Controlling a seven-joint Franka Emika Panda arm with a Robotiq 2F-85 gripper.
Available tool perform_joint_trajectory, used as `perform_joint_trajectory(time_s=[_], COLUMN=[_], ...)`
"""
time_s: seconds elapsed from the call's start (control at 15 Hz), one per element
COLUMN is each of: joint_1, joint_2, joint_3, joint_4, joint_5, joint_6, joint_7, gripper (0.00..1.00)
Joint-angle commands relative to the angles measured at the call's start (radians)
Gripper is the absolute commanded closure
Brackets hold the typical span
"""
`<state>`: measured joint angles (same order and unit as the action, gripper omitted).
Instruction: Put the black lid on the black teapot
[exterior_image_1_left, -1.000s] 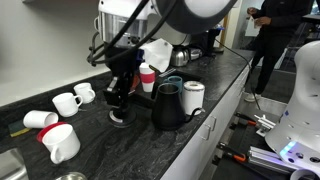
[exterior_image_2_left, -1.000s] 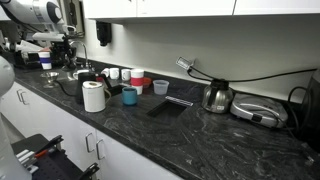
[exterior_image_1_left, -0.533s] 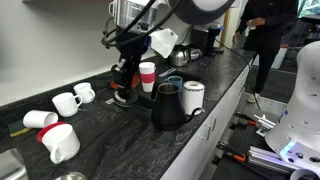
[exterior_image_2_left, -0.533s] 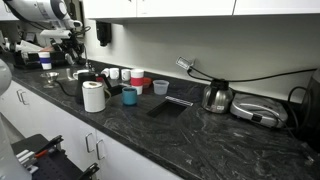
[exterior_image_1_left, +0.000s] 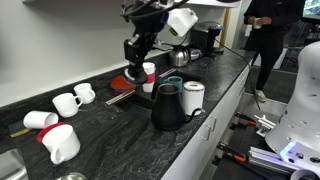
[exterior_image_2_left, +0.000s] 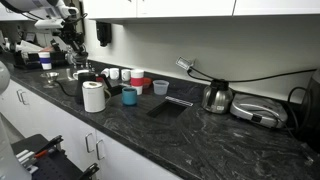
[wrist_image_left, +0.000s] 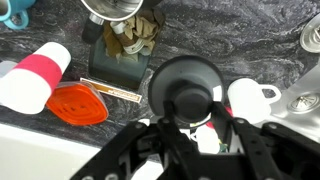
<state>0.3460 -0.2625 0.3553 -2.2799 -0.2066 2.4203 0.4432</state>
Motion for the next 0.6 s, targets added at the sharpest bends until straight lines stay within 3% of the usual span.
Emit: perform_joint_trajectory(time_s=[0.0,0.53], joint_1=[-0.034,-0.068], joint_2=[-0.131,-0.299], joint_3=[0.028,0.027], joint_4=[-0.071,-0.197], joint_5=[0.021,0.09], joint_6=[-0.055,-0.19], joint_7=[0.03,0.063], gripper=[0.84,0.84])
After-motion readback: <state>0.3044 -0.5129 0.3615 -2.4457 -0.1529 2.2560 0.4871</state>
